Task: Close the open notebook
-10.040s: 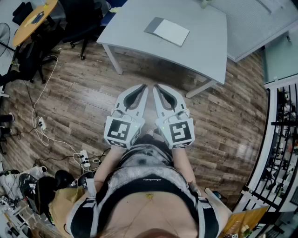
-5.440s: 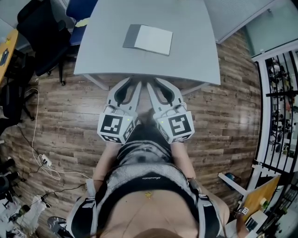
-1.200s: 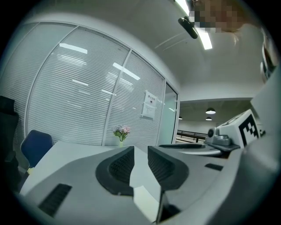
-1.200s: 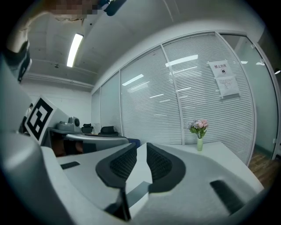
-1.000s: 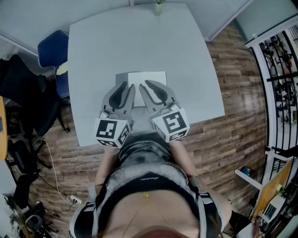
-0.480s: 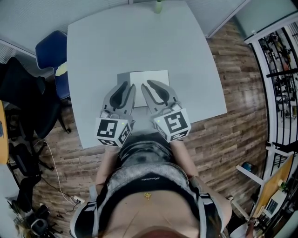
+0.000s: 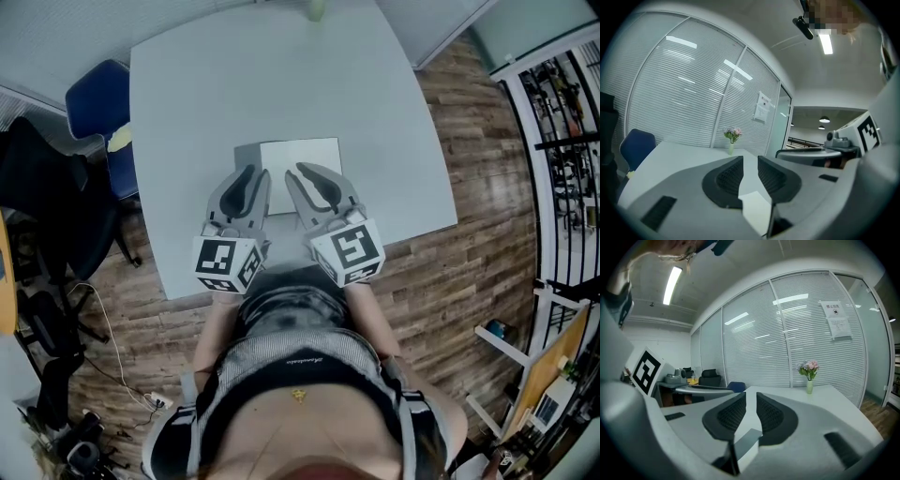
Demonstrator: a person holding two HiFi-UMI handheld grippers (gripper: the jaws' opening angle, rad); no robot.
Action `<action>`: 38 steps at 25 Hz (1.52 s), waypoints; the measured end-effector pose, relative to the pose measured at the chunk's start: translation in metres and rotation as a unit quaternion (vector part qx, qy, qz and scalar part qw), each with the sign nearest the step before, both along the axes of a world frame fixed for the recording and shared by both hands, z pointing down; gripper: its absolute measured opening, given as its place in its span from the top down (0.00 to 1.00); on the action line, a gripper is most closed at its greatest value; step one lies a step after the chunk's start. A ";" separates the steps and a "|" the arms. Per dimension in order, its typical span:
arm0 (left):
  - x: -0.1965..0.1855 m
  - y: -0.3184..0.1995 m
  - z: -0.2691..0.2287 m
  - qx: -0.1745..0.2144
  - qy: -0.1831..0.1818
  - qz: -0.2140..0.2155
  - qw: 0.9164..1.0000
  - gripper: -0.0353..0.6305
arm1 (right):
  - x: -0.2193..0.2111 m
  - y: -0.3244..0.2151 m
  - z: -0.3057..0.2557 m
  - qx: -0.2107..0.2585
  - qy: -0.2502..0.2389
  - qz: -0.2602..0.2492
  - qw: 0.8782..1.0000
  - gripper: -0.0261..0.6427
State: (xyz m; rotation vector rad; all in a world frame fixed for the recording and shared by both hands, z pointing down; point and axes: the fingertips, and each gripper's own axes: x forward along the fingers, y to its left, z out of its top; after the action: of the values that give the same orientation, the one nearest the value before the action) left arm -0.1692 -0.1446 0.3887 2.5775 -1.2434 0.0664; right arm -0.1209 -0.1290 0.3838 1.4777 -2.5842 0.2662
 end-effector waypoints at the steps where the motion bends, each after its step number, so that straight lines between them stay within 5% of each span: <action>1: -0.001 -0.001 0.002 -0.003 0.003 -0.002 1.000 0.84 | 0.000 -0.001 0.001 -0.002 0.001 0.000 1.000 0.86; 38: -0.038 -0.021 0.126 -0.111 -0.046 0.000 0.993 0.84 | -0.004 -0.005 0.043 -0.056 0.036 0.030 0.997 0.86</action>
State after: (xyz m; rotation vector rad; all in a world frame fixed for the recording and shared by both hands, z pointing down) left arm -0.2071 -0.1652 0.5151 2.4060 -1.1933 0.3084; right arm -0.1245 -0.1340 0.4269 1.4982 -2.4309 0.3528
